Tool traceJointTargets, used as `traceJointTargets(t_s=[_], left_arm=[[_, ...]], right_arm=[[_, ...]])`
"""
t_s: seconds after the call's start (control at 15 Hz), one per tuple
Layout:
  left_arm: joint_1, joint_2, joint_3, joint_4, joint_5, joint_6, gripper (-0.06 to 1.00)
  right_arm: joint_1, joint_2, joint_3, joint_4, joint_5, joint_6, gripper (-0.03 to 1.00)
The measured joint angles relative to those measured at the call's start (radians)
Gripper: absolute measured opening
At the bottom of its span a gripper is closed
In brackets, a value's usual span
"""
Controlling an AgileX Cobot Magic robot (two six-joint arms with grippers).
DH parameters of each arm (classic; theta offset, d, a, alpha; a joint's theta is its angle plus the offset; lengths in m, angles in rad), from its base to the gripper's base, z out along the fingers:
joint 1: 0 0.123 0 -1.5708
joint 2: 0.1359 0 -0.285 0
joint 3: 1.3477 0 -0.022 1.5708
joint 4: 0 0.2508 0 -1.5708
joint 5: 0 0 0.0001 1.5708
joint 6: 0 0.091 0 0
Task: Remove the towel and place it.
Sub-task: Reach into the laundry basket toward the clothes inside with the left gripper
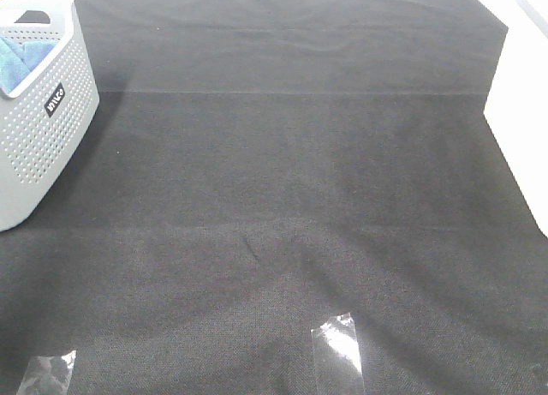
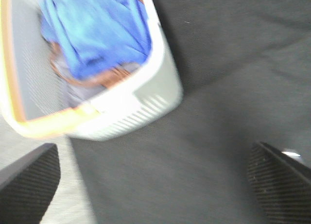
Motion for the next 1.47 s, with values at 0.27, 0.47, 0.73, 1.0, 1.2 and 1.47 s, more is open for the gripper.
traceJointTargets(t_s=[0.27, 0.47, 0.73, 1.0, 1.2, 1.47], left_arm=[[0.000, 0.467, -0.400, 0.145, 0.047, 0.186, 0.99], [0.000, 0.711, -0.557, 0.306, 0.048, 0.207, 0.99], [0.040, 0.944, -0.575, 0.336, 0.046, 0.314, 0.99], [0.084, 1.077, -0.575, 0.287, -0.020, 0.346, 0.99], [0.084, 1.151, -0.578, 0.297, -0.159, 0.350, 0.99], [0.084, 1.242, -0.580, 0.307, -0.217, 0.376, 0.99]], right_arm=[[0.000, 0.000, 0.000, 0.000, 0.000, 0.000, 0.79], [0.000, 0.000, 0.000, 0.000, 0.000, 0.000, 0.79], [0.000, 0.000, 0.000, 0.000, 0.000, 0.000, 0.79], [0.000, 0.000, 0.000, 0.000, 0.000, 0.000, 0.79], [0.000, 0.000, 0.000, 0.000, 0.000, 0.000, 0.79], [0.000, 0.000, 0.000, 0.000, 0.000, 0.000, 0.79]])
